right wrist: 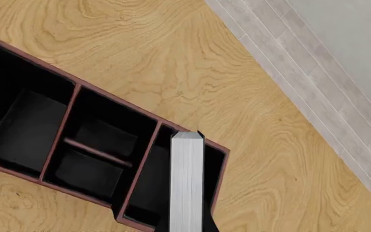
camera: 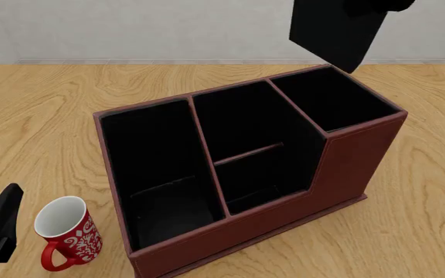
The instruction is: Pick up the book and place it in the right compartment of the caddy.
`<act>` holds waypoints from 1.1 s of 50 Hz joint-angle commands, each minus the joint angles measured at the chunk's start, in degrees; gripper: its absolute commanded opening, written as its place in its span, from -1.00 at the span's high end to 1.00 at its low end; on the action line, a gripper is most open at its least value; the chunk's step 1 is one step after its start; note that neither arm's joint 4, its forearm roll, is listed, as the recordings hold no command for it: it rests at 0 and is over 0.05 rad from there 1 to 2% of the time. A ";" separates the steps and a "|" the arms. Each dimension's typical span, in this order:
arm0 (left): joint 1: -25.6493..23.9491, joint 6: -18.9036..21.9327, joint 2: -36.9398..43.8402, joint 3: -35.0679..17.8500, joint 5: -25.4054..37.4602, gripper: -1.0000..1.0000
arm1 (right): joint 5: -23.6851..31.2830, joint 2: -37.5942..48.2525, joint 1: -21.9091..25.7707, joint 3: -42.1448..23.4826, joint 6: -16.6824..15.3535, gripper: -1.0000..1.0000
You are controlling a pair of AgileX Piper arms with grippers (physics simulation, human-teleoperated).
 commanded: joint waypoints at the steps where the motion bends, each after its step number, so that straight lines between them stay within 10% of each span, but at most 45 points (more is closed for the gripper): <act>1: 0.10 0.13 0.00 0.01 0.34 -1.00 | 0.00 0.37 -0.63 0.60 1.83 1.00; 55: 0.29 0.98 0.00 0.01 0.84 -1.00 | -0.01 0.87 -0.30 3.36 5.63 1.00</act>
